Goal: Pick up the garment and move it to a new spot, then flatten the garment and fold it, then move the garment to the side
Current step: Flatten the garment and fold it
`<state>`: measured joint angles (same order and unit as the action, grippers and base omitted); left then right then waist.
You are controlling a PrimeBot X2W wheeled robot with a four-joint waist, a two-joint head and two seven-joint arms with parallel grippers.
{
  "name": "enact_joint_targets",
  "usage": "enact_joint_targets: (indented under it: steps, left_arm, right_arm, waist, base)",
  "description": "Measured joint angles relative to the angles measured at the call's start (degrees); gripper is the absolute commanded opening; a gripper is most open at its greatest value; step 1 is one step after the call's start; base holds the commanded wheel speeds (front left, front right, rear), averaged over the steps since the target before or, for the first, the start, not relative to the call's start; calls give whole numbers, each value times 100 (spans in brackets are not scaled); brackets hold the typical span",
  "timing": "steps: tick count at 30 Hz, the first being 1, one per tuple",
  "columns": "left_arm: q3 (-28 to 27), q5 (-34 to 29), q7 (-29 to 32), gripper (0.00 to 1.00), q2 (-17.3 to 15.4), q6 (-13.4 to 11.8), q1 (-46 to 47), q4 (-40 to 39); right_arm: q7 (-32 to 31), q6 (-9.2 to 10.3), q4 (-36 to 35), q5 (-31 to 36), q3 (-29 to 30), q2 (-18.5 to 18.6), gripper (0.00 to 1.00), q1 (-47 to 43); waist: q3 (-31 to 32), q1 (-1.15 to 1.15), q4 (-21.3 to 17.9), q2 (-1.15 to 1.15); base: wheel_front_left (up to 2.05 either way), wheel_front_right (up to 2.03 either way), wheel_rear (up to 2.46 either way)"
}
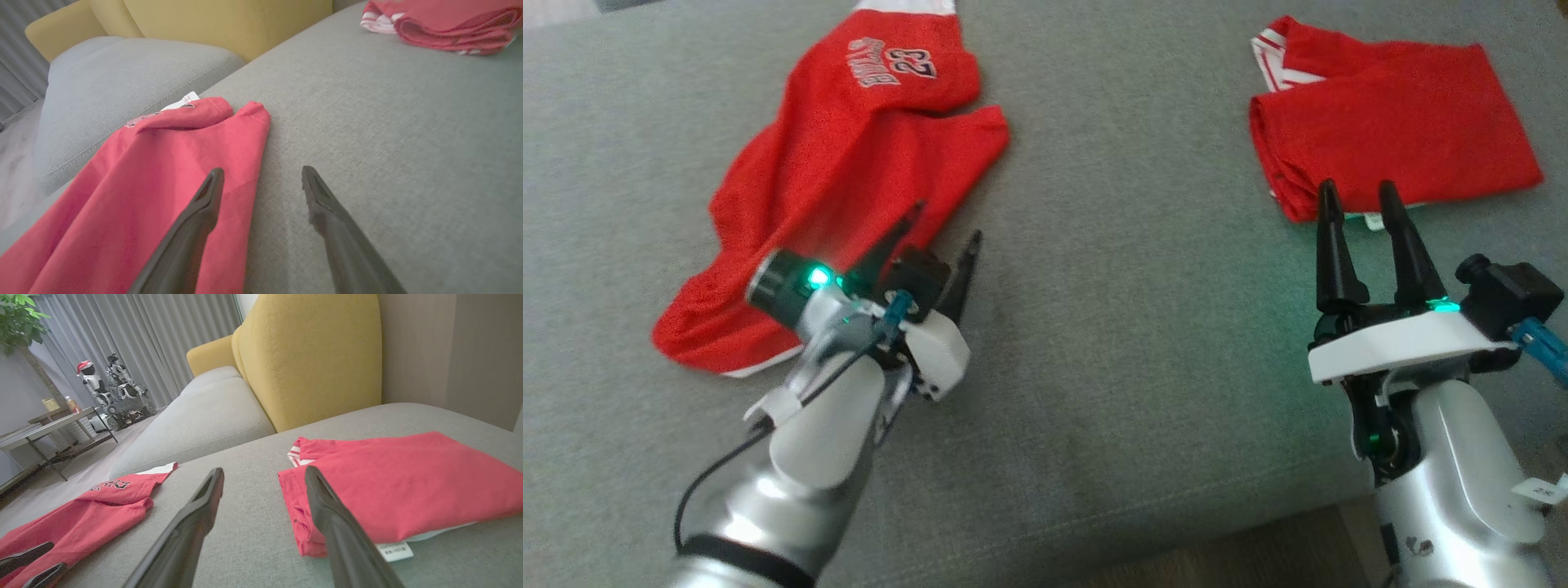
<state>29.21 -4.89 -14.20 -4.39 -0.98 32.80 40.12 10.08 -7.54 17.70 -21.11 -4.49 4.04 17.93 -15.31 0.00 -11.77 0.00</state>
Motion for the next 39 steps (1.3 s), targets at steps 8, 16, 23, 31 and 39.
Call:
enact_joint_targets:
  steps: [8, 16, 23, 31, 39]
  left_arm:
    - [263, -533, 1, 100, -172, -413, 682, 1039]
    - [337, -515, -2, 0, -116, -489, 928, 1436]
    - [285, 219, -10, 0, 83, -42, 845, 664]
    - [523, 1423, 4, 0, 198, 584, 212, -590]
    - [700, 2194, 633, 0, 115, 345, 27, -899]
  right_arm:
    - [55, 0, 33, -57, -49, -57, 100, 15]
    - [105, 0, 143, -57, -83, -70, 100, 30]
    - [129, 0, 269, -103, -126, -88, 100, 30]
    - [152, 0, 452, -212, -181, -88, 100, 23]
    - [152, 0, 474, -323, -375, -88, 100, 25]
  waist:
    - [-228, 0, -313, 0]
    - [-168, 0, -294, 0]
    - [92, 0, -193, 0]
    - [475, 0, -126, 0]
    - [447, 0, -172, 0]
  base:
    - [0, 0, 0]
    - [0, 0, 0]
    - [0, 0, 0]
    - [0, 0, 0]
    - [0, 0, 0]
